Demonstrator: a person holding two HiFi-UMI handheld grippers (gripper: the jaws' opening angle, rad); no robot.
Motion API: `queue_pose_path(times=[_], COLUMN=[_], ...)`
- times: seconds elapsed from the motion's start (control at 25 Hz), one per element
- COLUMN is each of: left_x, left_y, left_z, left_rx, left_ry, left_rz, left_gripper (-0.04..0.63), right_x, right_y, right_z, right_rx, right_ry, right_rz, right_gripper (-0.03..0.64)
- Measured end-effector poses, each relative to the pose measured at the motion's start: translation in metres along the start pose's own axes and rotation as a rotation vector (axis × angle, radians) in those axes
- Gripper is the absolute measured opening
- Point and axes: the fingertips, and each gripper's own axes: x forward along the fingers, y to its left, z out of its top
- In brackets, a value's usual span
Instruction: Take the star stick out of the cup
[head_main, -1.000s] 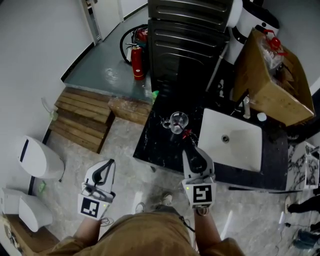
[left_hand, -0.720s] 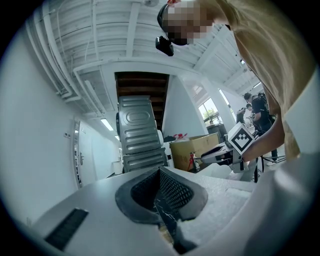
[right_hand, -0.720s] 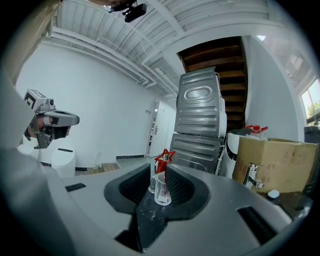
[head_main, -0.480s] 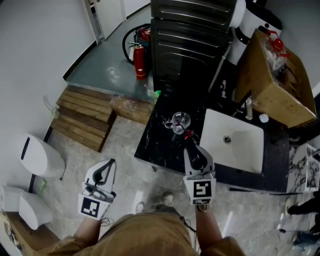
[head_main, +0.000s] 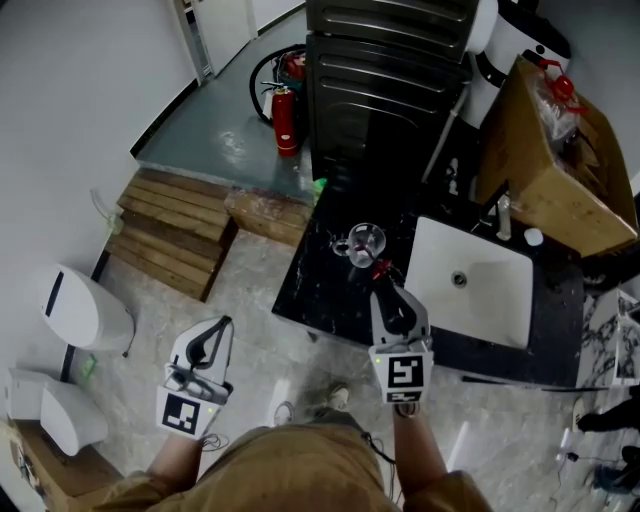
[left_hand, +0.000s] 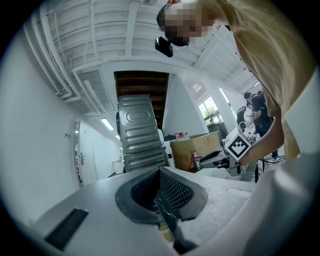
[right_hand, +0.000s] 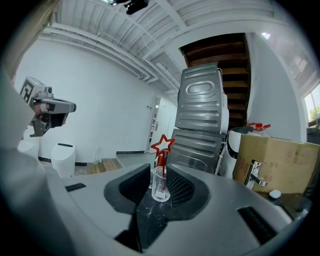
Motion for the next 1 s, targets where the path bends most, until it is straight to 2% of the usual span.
queue_pose_path(times=[1.0], left_x=[0.004], left_y=[0.003], left_z=[0.002], left_rx=[-0.013], left_ry=[-0.001], left_rz=[0.011], left_gripper=[0.0], right_x=[0.023], right_y=[0.0], right_z=[-0.01], right_rx=[-0.011], right_ry=[0.029], right_rz=[0.028], right_gripper=[0.104])
